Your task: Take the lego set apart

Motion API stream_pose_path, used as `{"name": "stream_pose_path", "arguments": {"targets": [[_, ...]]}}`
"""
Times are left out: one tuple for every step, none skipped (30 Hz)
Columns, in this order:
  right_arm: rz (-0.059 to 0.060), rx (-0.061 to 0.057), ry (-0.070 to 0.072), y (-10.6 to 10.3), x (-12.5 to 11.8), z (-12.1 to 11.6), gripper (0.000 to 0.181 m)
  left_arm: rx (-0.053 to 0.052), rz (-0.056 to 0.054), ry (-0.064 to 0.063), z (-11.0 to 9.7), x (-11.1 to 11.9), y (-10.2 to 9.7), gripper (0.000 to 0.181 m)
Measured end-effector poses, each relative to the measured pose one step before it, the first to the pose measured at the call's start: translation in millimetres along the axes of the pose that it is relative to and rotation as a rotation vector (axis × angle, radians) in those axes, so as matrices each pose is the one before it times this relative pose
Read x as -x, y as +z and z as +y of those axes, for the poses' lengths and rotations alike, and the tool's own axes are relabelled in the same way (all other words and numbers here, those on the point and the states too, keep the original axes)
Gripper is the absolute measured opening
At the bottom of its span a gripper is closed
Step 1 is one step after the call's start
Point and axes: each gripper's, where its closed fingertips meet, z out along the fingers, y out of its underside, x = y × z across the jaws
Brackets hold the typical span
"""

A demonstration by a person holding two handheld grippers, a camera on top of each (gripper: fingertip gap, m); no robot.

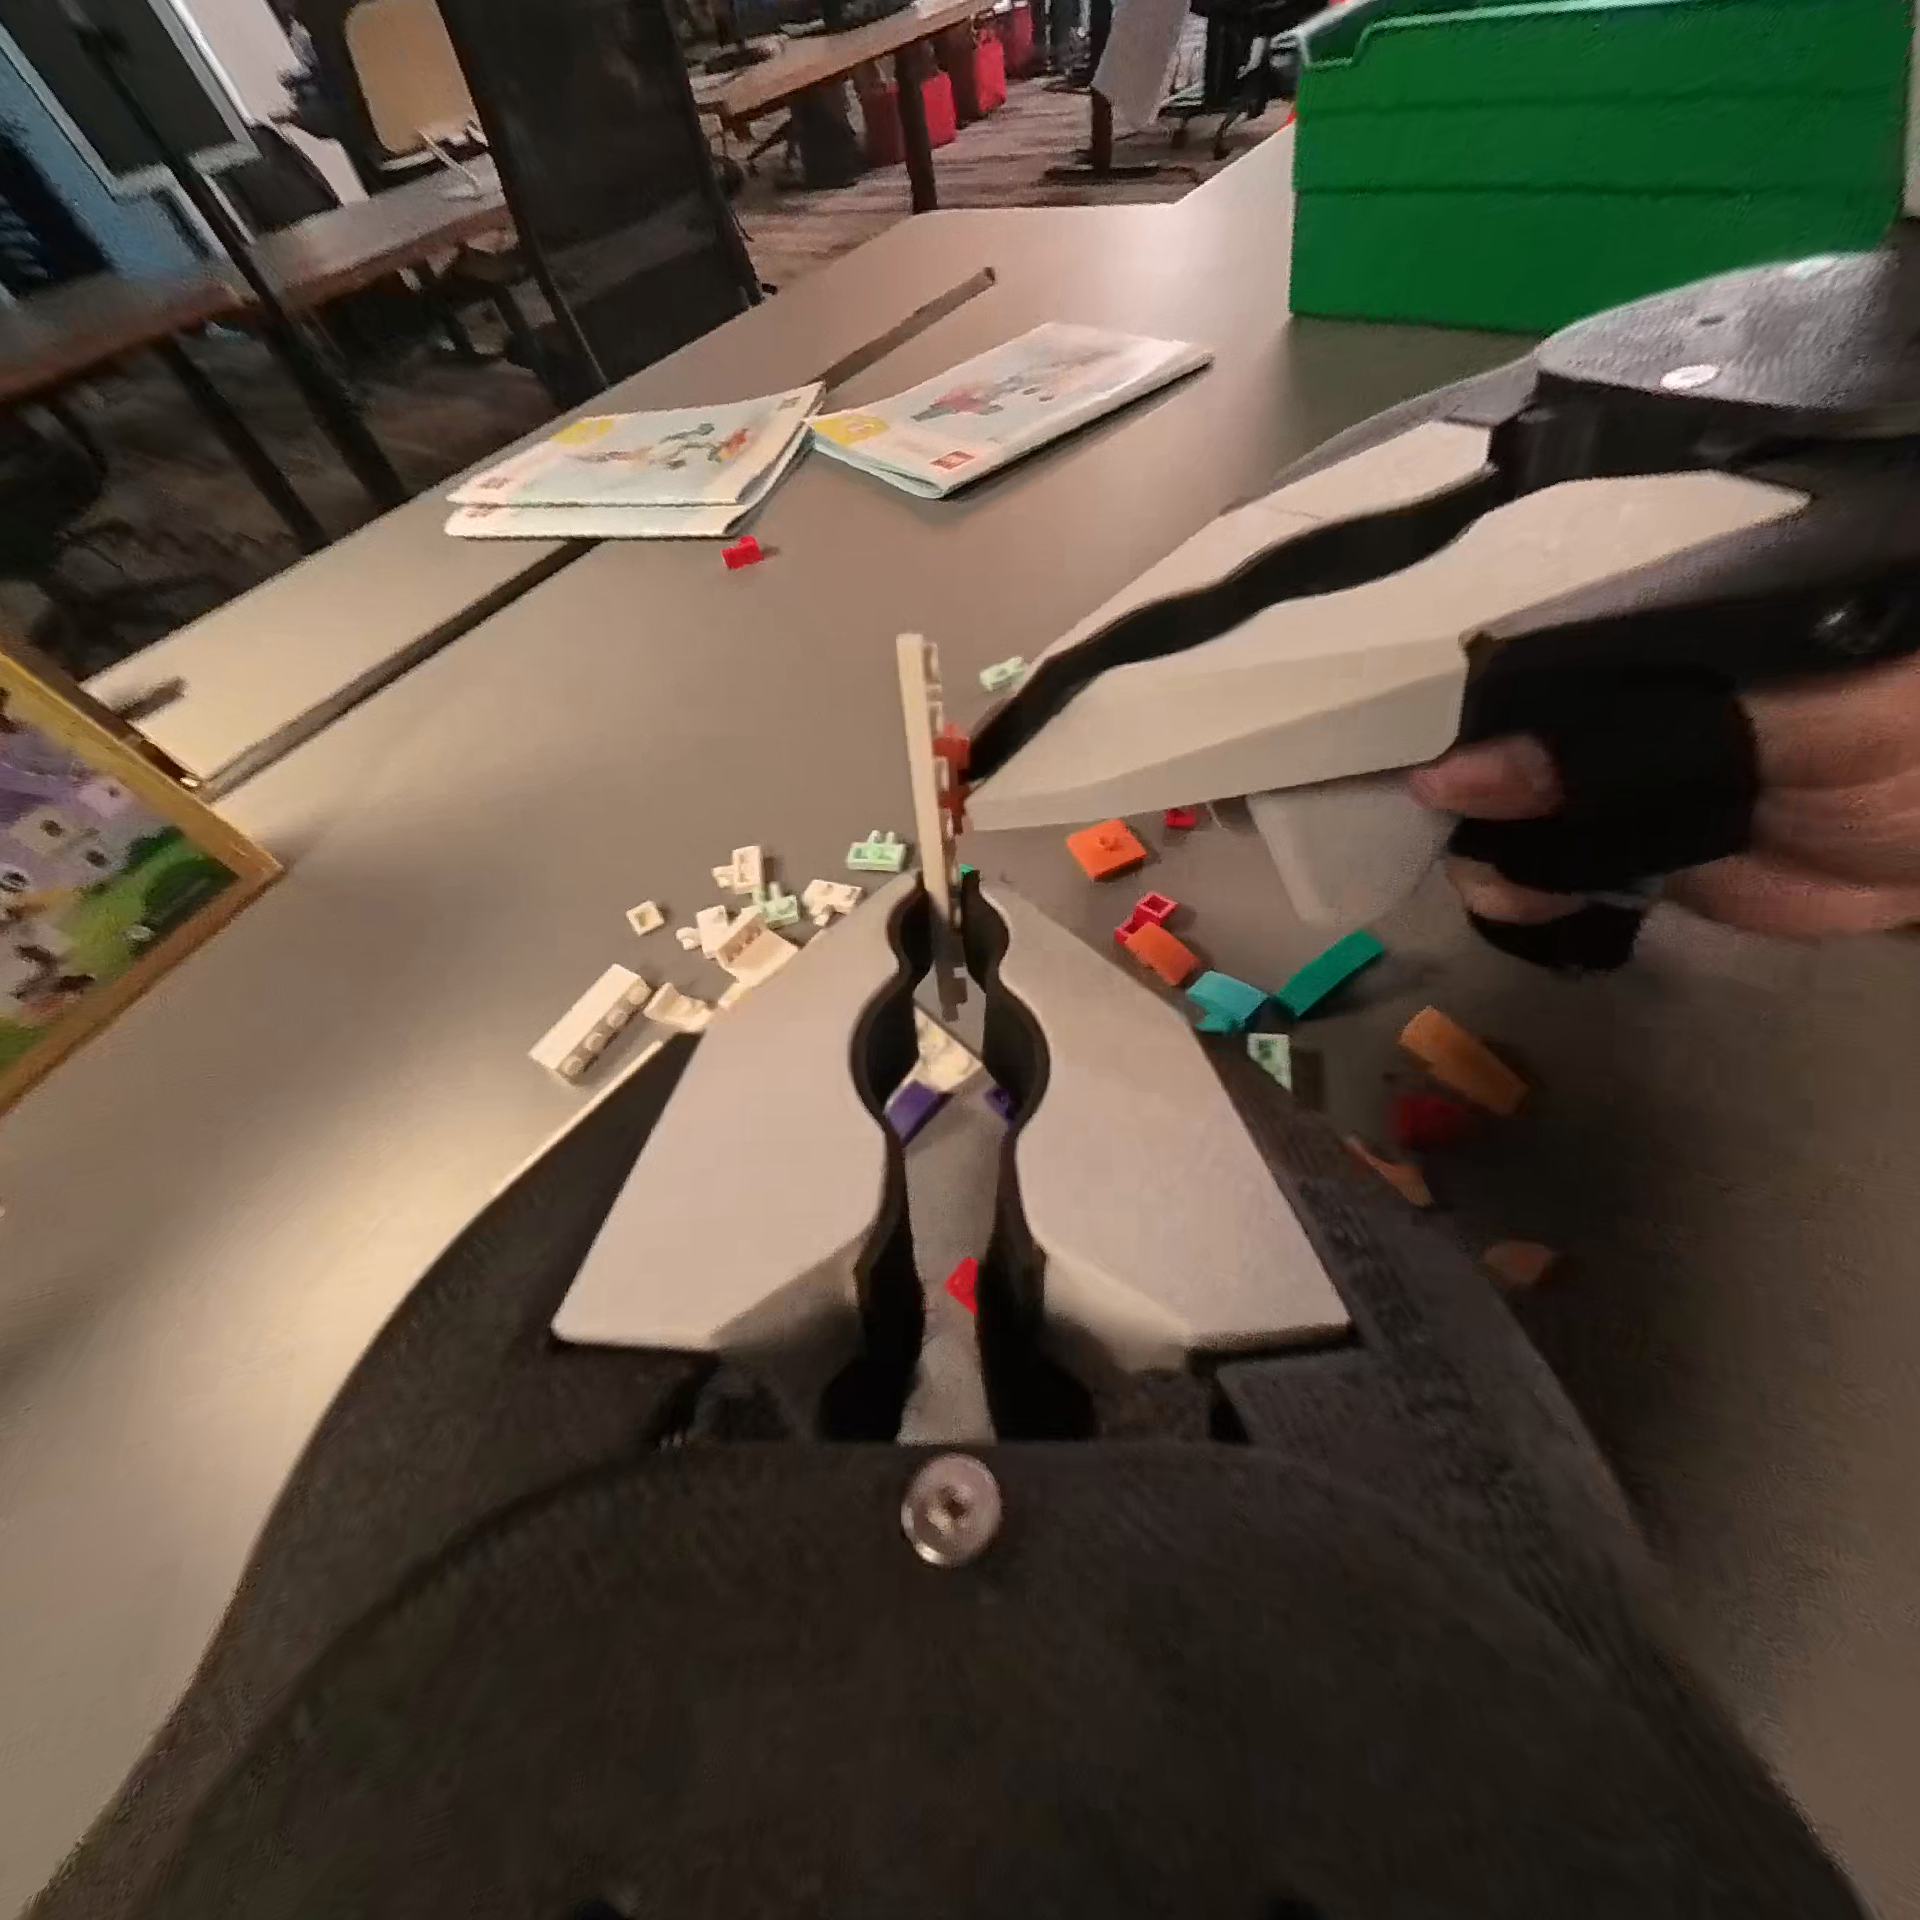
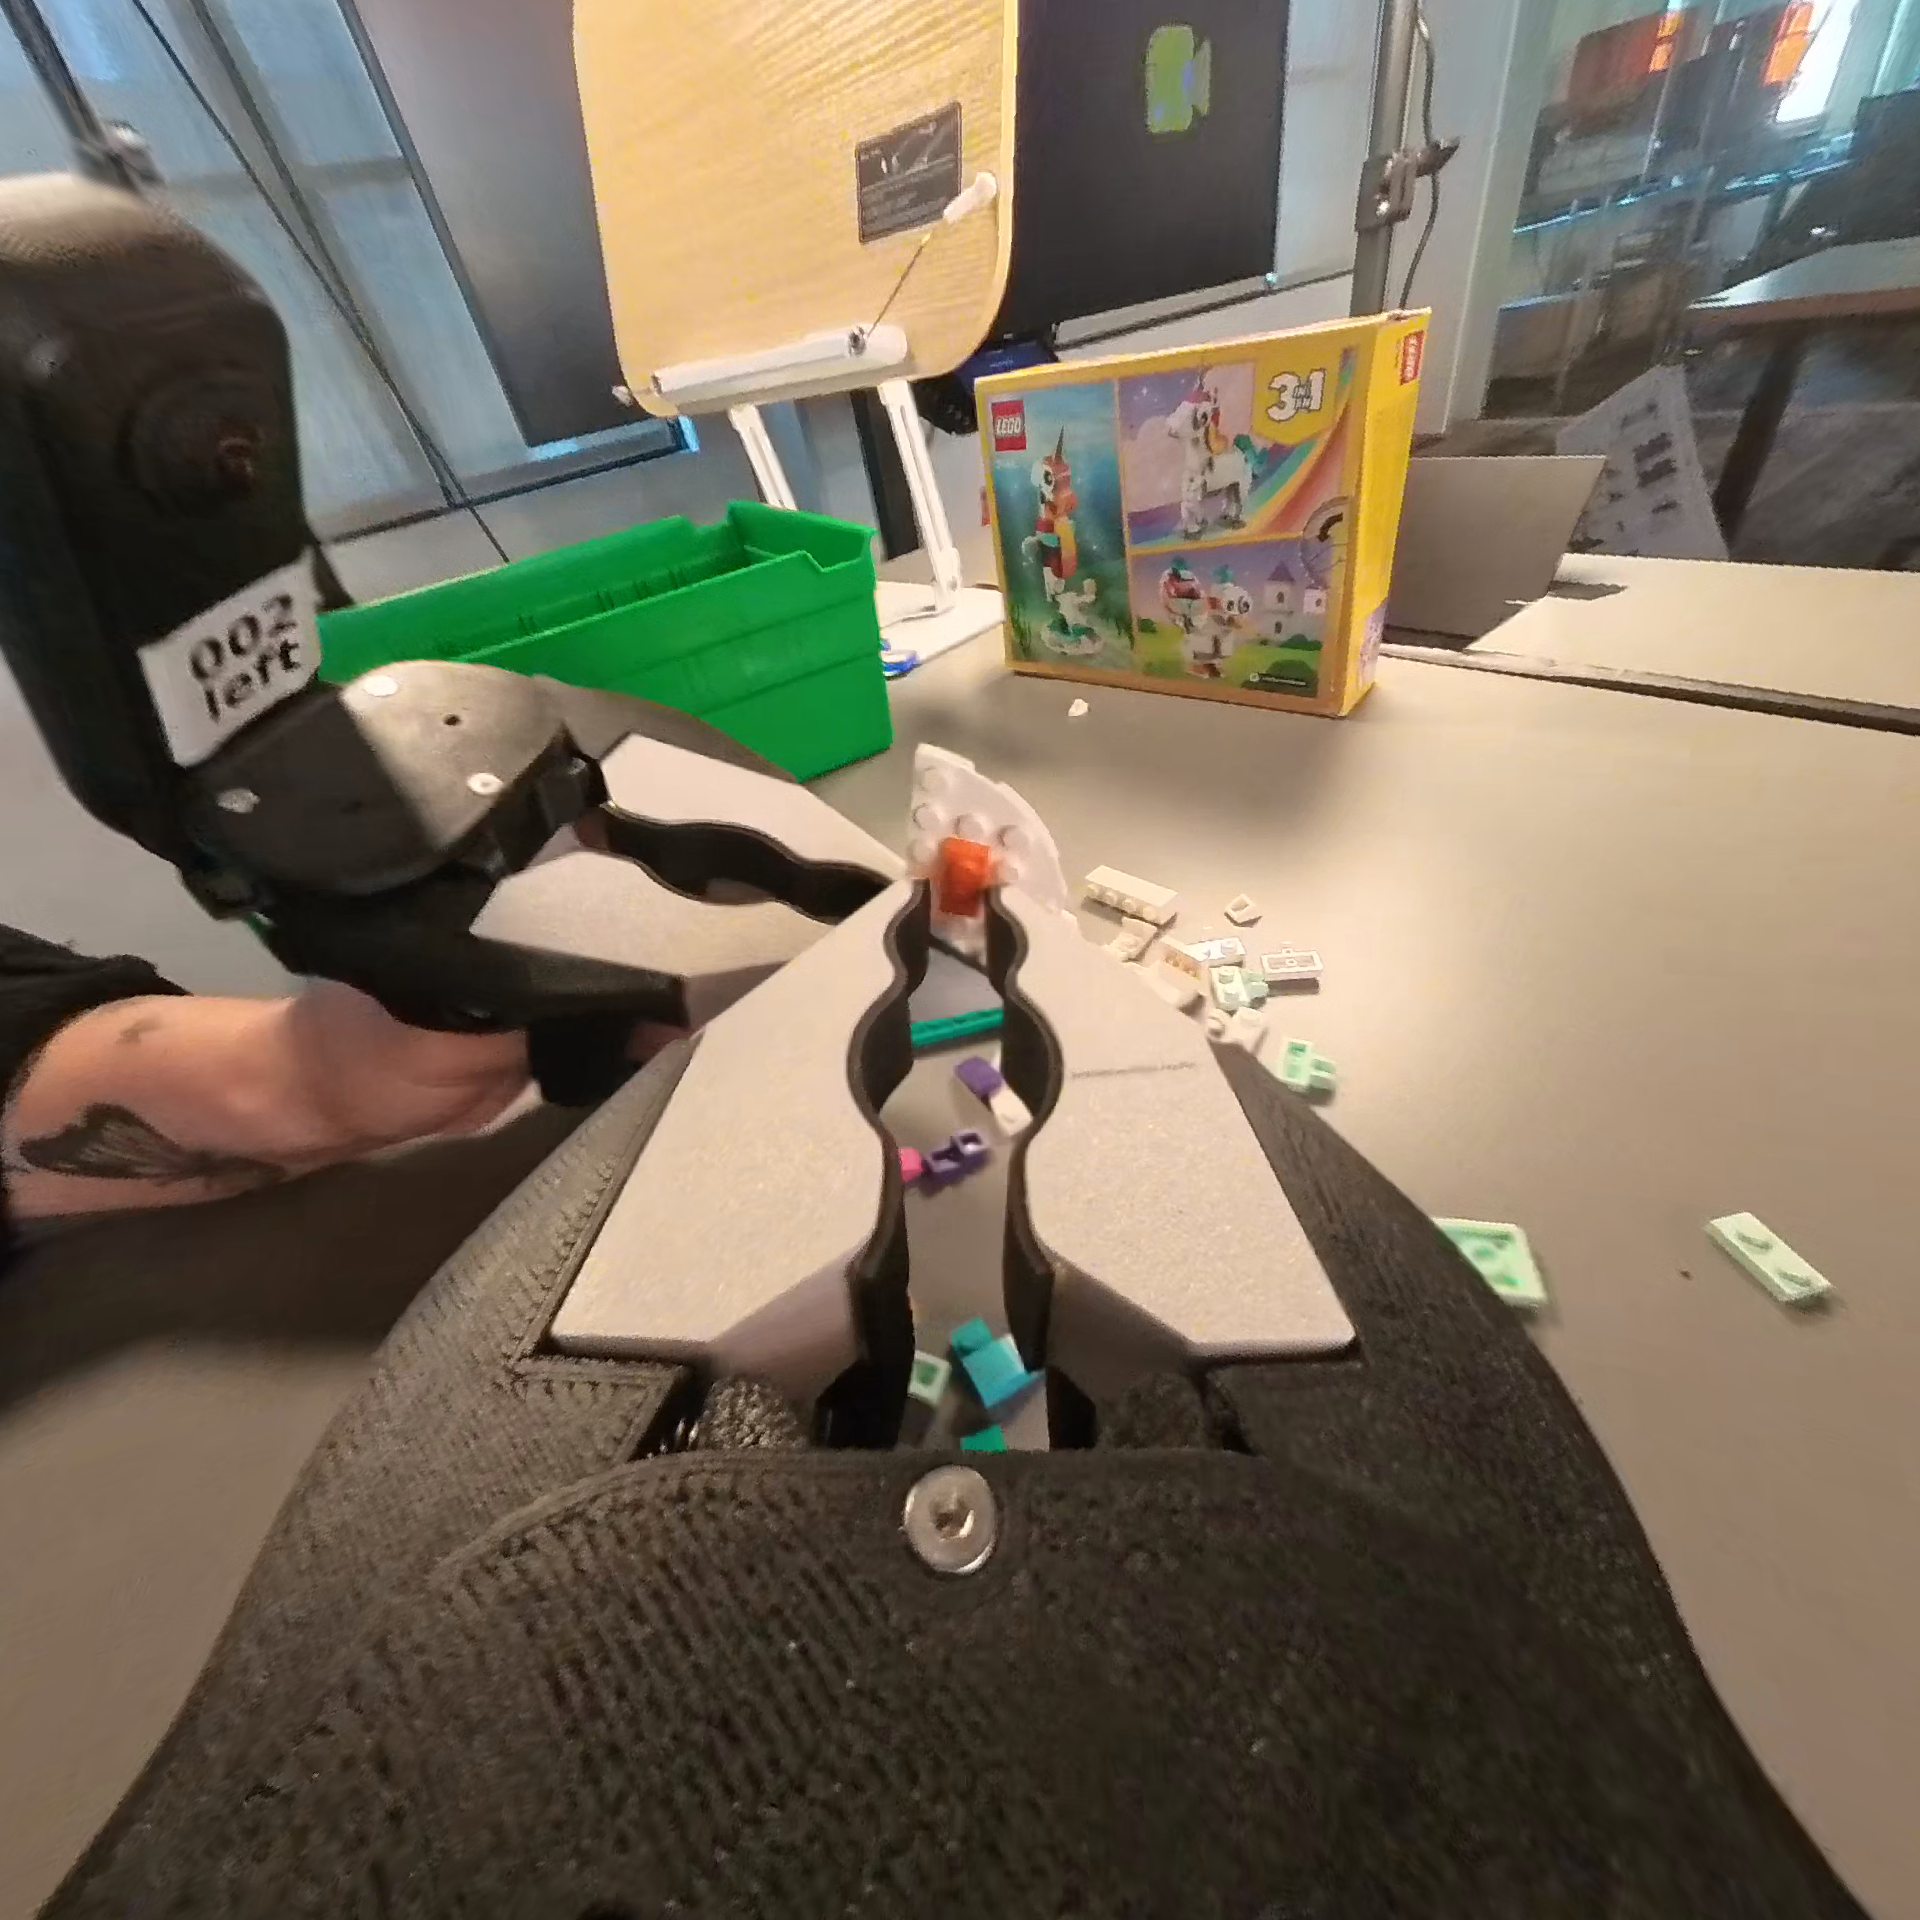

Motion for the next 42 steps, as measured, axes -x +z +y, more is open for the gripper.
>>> {"name": "stream_pose_path", "arguments": {"targets": [[-0.0066, -0.0096, 0.0221, 0.00, 0.52, -0.66, 0.009, 0.0017, -0.0240, 0.0367, -0.26, 1.13, -0.28, 0.004], [-0.0010, -0.0065, 0.0147, -0.17, -0.62, -0.44, 0.009, 0.0021, -0.0195, 0.0329, -0.34, 0.58, -0.23, 0.004], [0.0009, -0.0065, 0.0076, -0.34, -0.80, -0.83, 0.006, -0.0019, -0.0141, 0.0197, -0.84, -0.25, -0.13, 0.004], [-0.0028, -0.0134, 0.0075, -0.70, 0.07, -1.68, 0.005, -0.0071, -0.0105, 0.0168, -1.65, -0.42, -0.23, 0.004], [-0.0074, -0.0193, 0.0093, -1.12, 0.74, -2.22, 0.005, -0.0091, -0.0090, 0.0290, -2.41, 0.01, -0.76, 0.004], [-0.0098, -0.0156, 0.0062, -1.01, 1.00, -1.83, 0.005, -0.0081, -0.0049, 0.0323, -2.01, -0.27, -0.91, 0.004], [-0.0092, -0.0085, -0.0032, -0.87, 1.19, -1.56, 0.005, -0.0146, 0.0002, 0.0283, -1.92, -0.81, -0.90, 0.005], [-0.0073, -0.0054, -0.0141, -0.76, 1.40, -1.43, 0.005, -0.0162, 0.0014, 0.0230, -1.88, -0.23, -1.15, 0.005], [-0.0035, -0.0010, -0.0209, -0.47, 1.41, -0.91, 0.005, -0.0107, 0.0010, 0.0186, -1.39, 0.18, -1.00, 0.005], [-0.0020, 0.0062, -0.0259, -0.40, 1.21, -0.59, 0.005, -0.0109, -0.0013, 0.0155, -1.05, 0.19, -0.92, 0.005], [-0.0022, 0.0127, -0.0302, -0.41, 0.75, -0.10, 0.004, -0.0066, -0.0008, 0.0130, -0.62, -0.30, -0.40, 0.005], [-0.0012, 0.0150, -0.0311, -0.47, -0.07, 0.45, 0.004, -0.0001, 0.0021, 0.0038, 0.13, -0.45, 0.36, 0.005], [-0.0008, 0.0154, -0.0291, -0.17, -0.66, 1.05, 0.004, 0.0009, 0.0066, -0.0093, 0.74, -0.11, 0.72, 0.005], [-0.0009, 0.0175, -0.0287, 0.09, -0.71, 1.78, 0.004, -0.0022, 0.0176, -0.0297, 1.50, -0.39, 1.00, 0.005], [0.0030, 0.0187, -0.0334, 0.32, -0.82, 2.11, 0.003, -0.0036, 0.0286, -0.0570, 1.89, -0.53, 0.92, 0.005], [0.0137, 0.0164, -0.0421, 0.34, -1.62, 1.70, 0.002, -0.0024, 0.0386, -0.0779, 1.94, -0.83, 0.69, 0.005], [0.0208, 0.0171, -0.0530, -0.15, -2.44, 1.59, 0.000, -0.0131, 0.0534, -0.0689, -0.23, -2.26, -0.38, 0.011], [0.0168, 0.0183, -0.0632, -0.28, -1.59, 1.61, 0.000, -0.0199, 0.0351, -0.0640, -2.44, 0.49, -1.38, 0.024], [0.0122, 0.0179, -0.0619, -0.09, -0.36, 1.75, 0.000, -0.0232, 0.0265, -0.0527, -3.65, 1.40, -2.36, 0.026], [0.0089, 0.0181, -0.0456, 0.14, 0.27, 2.23, 0.000, -0.0272, 0.0201, -0.0456, -3.96, 1.76, -2.55, 0.026], [0.0030, 0.0094, -0.0207, 0.47, 0.97, 1.46, 0.000, -0.0209, 0.0105, -0.0411, -2.66, 2.68, -2.23, 0.020], [-0.0060, 0.0015, 0.0023, 0.53, 1.60, 0.47, 0.000, -0.0067, 0.0167, -0.0330, -0.22, 1.32, -1.35, 0.004], [-0.0124, 0.0046, 0.0150, 1.06, 1.63, 1.10, 0.000, 0.0128, 0.0113, -0.0307, 2.40, 1.47, 0.68, 0.000], [-0.0081, 0.0110, 0.0154, 1.22, 0.36, 2.44, 0.000, 0.0470, 0.0037, -0.0254, 6.83, 2.42, 2.01, 0.000], [0.0020, 0.0138, 0.0086, 0.87, -1.57, 3.03, 0.000, 0.0374, -0.0105, -0.0106, 5.52, 3.76, 1.50, 0.000], [0.0086, 0.0132, 0.0034, 0.45, -2.69, 2.87, 0.000, -0.0021, -0.0167, 0.0065, 0.51, 3.31, -0.40, 0.000], [0.0096, 0.0119, 0.0021, 0.12, -2.97, 2.56, 0.000, -0.0112, -0.0107, 0.0131, -1.65, 1.84, -1.54, 0.000], [0.0099, 0.0086, -0.0019, -0.23, -2.77, 2.00, 0.000, -0.0054, -0.0130, 0.0160, -1.84, 1.93, -1.68, 0.000], [0.0124, 0.0040, -0.0128, -0.42, -3.02, 1.18, 0.000, -0.0095, -0.0204, 0.0230, -2.45, 3.00, -2.08, 0.000], [0.0164, -0.0002, -0.0288, -0.60, -3.25, 0.53, 0.000, -0.0168, -0.0303, 0.0279, -2.86, 4.18, -2.51, 0.000], [0.0192, -0.0025, -0.0466, -0.51, -3.23, 0.30, 0.000, -0.0201, -0.0307, 0.0292, -2.92, 4.44, -2.43, 0.000], [0.0237, -0.0013, -0.0613, -0.28, -3.45, 0.87, 0.000, -0.0182, -0.0250, 0.0249, -2.54, 3.69, -2.19, 0.000], [0.0319, 0.0025, -0.0684, -0.13, -4.35, 1.76, 0.000, -0.0166, -0.0212, 0.0171, -2.18, 3.30, -1.71, 0.000], [0.0309, 0.0050, -0.0690, 0.07, -3.80, 2.28, 0.000, -0.0179, -0.0184, 0.0146, -2.19, 2.89, -1.77, 0.001], [0.0178, 0.0028, -0.0633, 0.32, -1.78, 2.09, 0.001, -0.0169, -0.0172, 0.0123, -1.67, 2.91, -1.26, 0.008], [0.0093, -0.0006, -0.0493, 0.32, -0.44, 1.47, 0.002, -0.0115, -0.0142, 0.0085, -0.92, 2.73, -0.98, 0.009], [0.0031, -0.0032, -0.0310, 0.46, 0.20, 0.78, 0.002, -0.0137, -0.0134, 0.0049, -1.22, 2.61, -0.84, 0.010], [-0.0096, -0.0071, -0.0150, 0.55, 1.95, 0.01, 0.003, -0.0159, -0.0107, 0.0048, -1.30, 2.44, -0.89, 0.011], [-0.0158, -0.0088, -0.0023, 0.48, 2.53, -0.42, 0.003, -0.0131, -0.0092, 0.0034, -0.86, 2.33, -0.73, 0.012], [-0.0172, -0.0080, 0.0072, 0.41, 2.54, -0.40, 0.004, -0.0141, -0.0113, 0.0010, -0.87, 2.85, -0.75, 0.012], [-0.0211, -0.0084, 0.0129, 0.31, 2.65, -0.43, 0.005, -0.0157, -0.0143, -0.0046, -0.94, 3.47, -0.82, 0.013], [-0.0165, -0.0081, 0.0143, 0.28, 1.79, -0.29, 0.006, -0.0160, -0.0104, -0.0109, -0.86, 3.14, -0.64, 0.013]]}}
